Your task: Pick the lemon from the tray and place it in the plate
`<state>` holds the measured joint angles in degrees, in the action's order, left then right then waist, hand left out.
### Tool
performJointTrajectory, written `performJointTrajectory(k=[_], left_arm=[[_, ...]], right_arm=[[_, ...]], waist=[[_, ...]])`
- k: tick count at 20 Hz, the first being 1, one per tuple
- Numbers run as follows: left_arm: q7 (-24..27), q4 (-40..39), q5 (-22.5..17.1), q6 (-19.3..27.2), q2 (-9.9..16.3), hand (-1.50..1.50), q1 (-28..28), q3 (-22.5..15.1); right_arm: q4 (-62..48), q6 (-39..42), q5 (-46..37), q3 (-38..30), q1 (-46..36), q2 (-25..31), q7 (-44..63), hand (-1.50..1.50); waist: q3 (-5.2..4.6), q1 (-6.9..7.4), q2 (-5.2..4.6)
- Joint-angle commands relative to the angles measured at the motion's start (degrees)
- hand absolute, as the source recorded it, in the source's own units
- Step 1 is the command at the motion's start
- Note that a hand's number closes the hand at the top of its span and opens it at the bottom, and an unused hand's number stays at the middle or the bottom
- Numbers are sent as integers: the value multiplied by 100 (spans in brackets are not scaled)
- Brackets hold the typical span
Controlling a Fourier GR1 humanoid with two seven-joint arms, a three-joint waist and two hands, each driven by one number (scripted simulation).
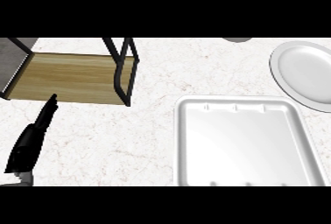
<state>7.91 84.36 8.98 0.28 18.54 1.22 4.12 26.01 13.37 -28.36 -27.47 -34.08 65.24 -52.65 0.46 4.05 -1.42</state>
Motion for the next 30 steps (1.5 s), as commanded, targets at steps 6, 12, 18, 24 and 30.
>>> performJointTrajectory(k=[6,12,18,24,30], left_arm=[[15,-75,158,44,-149,0,19,-156],[-109,15,86,-10,-85,0,6,-36],[-195,267,293,87,-176,0,-1,-221],[-139,11,155,-23,-101,0,-124,-19],[-129,18,184,58,-196,0,-42,-8]], right_arm=[[-471,496,-368,663,-1346,-475,132,150],[-823,401,-784,1103,-2004,-1005,724,150],[-1202,-11,-1191,1426,-2269,-1645,1048,150],[-1552,-90,-1420,1607,-2310,-2084,916,150],[-1996,-262,-1104,1244,-2287,-2485,1922,-150]], waist=[[-28,25,33],[-33,4,30],[-20,85,0],[-23,1,-21],[-23,-47,2]])
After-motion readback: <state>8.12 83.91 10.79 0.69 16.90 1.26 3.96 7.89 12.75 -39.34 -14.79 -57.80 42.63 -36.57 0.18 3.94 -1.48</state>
